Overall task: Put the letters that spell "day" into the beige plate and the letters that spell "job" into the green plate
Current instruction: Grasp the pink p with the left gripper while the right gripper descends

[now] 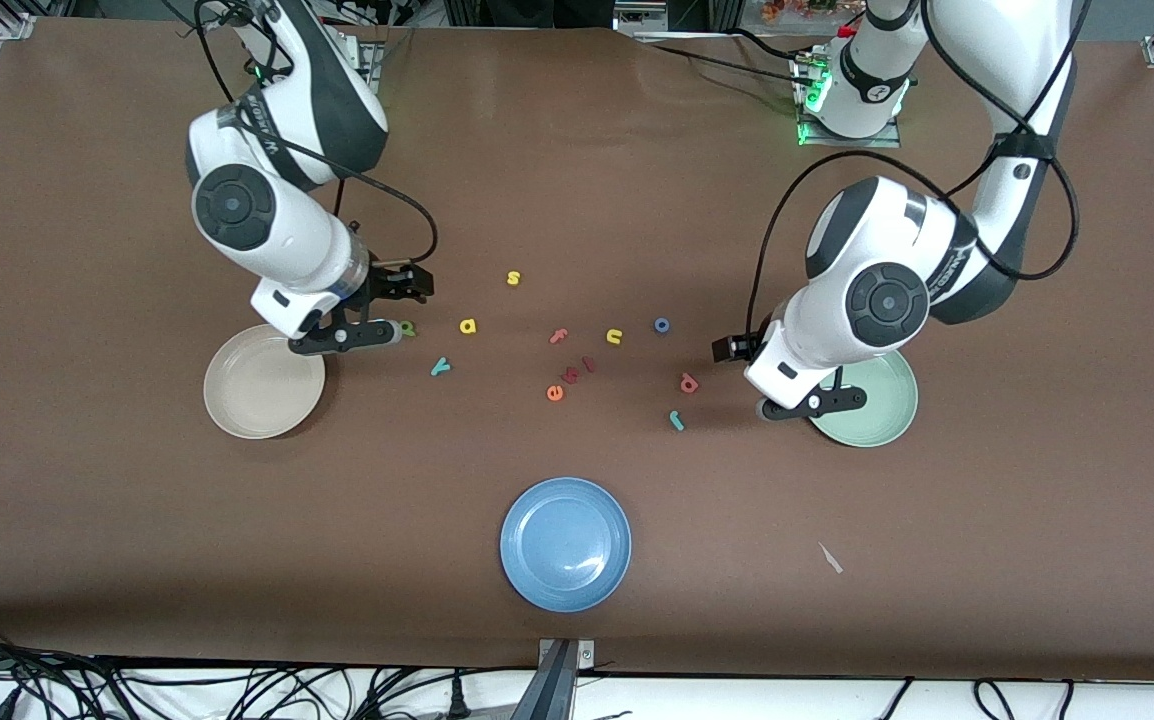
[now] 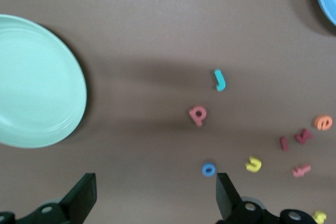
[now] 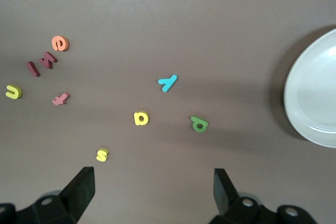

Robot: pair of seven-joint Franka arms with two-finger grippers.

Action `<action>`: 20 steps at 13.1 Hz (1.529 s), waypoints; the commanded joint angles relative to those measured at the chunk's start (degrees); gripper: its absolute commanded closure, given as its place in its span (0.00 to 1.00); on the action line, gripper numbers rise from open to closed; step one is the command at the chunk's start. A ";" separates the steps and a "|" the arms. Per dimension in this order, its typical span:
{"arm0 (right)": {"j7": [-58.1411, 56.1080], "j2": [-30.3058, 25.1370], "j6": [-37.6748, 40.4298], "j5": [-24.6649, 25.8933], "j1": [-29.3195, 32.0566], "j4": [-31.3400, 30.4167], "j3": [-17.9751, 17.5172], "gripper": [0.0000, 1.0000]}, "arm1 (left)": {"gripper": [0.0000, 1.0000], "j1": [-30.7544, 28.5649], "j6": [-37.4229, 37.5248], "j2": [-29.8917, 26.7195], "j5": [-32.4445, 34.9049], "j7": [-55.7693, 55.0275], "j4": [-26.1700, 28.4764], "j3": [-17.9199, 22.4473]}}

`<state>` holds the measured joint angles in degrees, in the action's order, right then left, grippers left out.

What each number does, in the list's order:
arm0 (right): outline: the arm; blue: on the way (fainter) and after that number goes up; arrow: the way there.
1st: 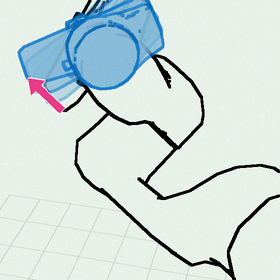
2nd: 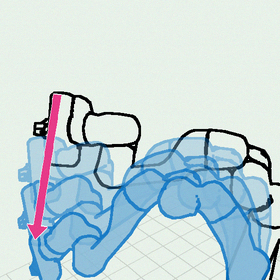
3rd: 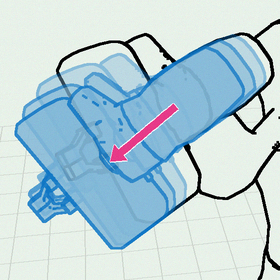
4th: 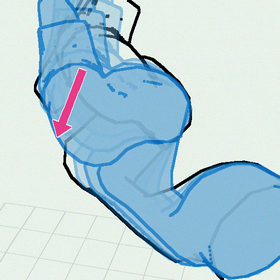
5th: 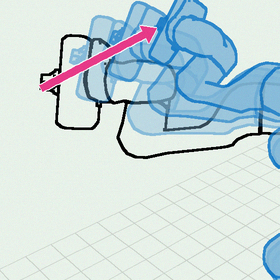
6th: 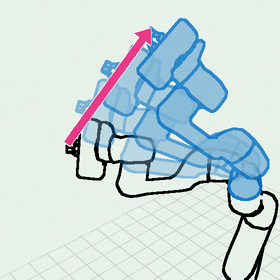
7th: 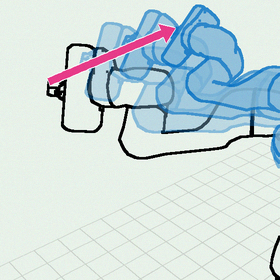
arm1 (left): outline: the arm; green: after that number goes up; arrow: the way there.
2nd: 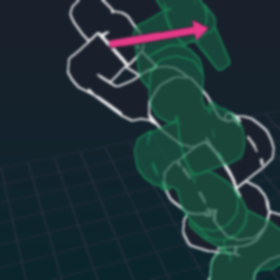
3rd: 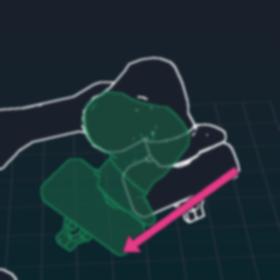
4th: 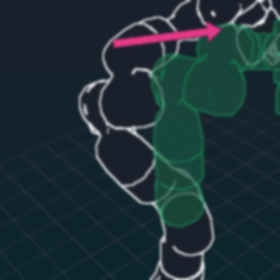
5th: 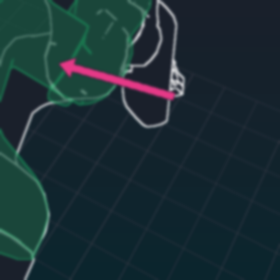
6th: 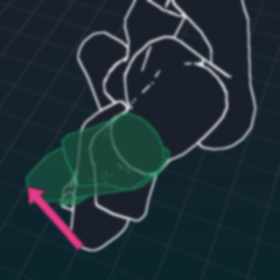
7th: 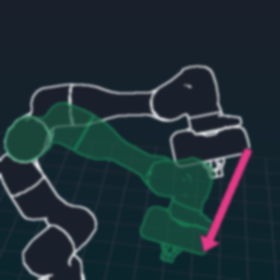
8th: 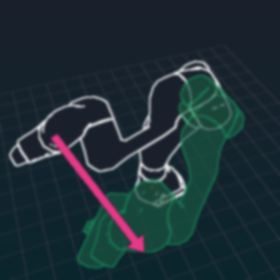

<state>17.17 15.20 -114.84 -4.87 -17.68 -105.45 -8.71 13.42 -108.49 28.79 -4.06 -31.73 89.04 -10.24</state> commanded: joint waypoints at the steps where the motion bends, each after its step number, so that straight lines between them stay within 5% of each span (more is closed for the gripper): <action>1: 2.34 -1.58 -5.56 3.19 -0.94 -5.38 -1.22 0.00 | 0.00 0.47 -6.79 2.05 -0.86 -1.58 1.75 0.13; 7: 7.26 3.42 -12.06 8.83 -4.56 -5.73 -1.22 0.00 | 0.00 1.96 -20.87 10.84 0.01 -2.72 1.84 0.40; 14: 7.26 8.87 -25.42 8.92 -5.96 -9.95 -1.22 0.00 | 0.00 7.24 -26.06 14.01 0.19 -10.37 4.30 0.66; 20: 6.91 11.60 -26.23 12.60 -6.23 -10.39 -1.22 0.00 | 0.03 6.97 -26.07 14.28 6.34 -12.47 4.83 1.19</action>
<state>23.17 26.36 -140.01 5.37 -23.82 -115.22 -9.78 20.16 -134.50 43.38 -0.54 -42.18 93.29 -9.18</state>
